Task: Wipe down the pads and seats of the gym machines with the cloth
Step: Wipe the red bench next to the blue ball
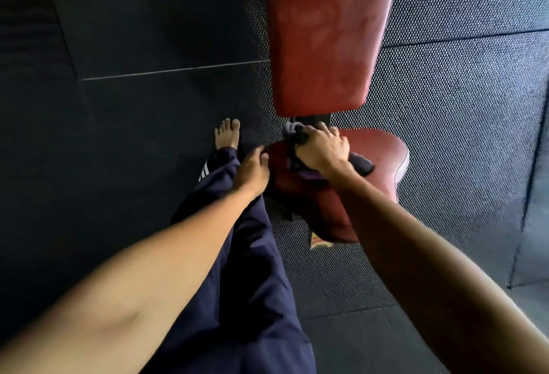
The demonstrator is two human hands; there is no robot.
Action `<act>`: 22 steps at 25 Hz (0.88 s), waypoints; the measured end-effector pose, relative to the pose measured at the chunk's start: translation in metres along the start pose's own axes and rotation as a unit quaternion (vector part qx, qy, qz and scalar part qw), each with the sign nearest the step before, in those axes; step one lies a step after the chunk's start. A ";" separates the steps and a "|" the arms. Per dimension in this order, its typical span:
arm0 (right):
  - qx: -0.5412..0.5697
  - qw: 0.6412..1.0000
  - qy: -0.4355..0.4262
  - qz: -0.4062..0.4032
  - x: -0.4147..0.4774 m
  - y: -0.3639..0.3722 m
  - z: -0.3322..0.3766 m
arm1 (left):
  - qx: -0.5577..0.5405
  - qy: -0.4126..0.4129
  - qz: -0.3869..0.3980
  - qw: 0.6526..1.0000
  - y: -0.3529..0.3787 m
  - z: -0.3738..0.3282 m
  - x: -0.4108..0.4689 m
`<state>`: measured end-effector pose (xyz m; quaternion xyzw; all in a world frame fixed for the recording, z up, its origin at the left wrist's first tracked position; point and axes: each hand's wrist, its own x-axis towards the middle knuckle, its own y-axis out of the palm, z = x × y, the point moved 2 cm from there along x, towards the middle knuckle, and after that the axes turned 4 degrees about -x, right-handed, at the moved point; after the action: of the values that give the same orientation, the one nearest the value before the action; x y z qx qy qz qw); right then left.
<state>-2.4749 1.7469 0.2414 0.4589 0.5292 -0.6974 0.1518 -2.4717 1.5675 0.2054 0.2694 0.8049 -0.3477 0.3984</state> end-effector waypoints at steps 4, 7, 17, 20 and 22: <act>-0.023 0.998 -0.026 -0.056 -0.060 -0.003 -0.022 | -0.070 -0.026 -0.025 0.997 0.011 -0.012 -0.005; -0.026 0.989 -0.124 -0.072 -0.063 0.011 0.008 | -0.073 -0.022 -0.069 0.995 0.021 -0.011 -0.001; -0.025 0.998 0.047 -0.034 0.032 -0.010 -0.075 | 0.021 -0.104 -0.116 0.988 0.034 -0.015 0.014; 0.037 0.999 0.014 -0.024 0.029 -0.006 -0.041 | 0.044 -0.088 -0.130 0.987 0.035 -0.018 0.013; 0.041 0.998 -0.041 0.006 0.032 0.003 0.005 | 0.069 -0.065 -0.130 0.987 0.038 -0.012 0.015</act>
<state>-2.4928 1.7499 0.2138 0.4390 0.4908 -0.7358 0.1581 -2.4581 1.6026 0.1853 0.1660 0.7796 -0.4682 0.3813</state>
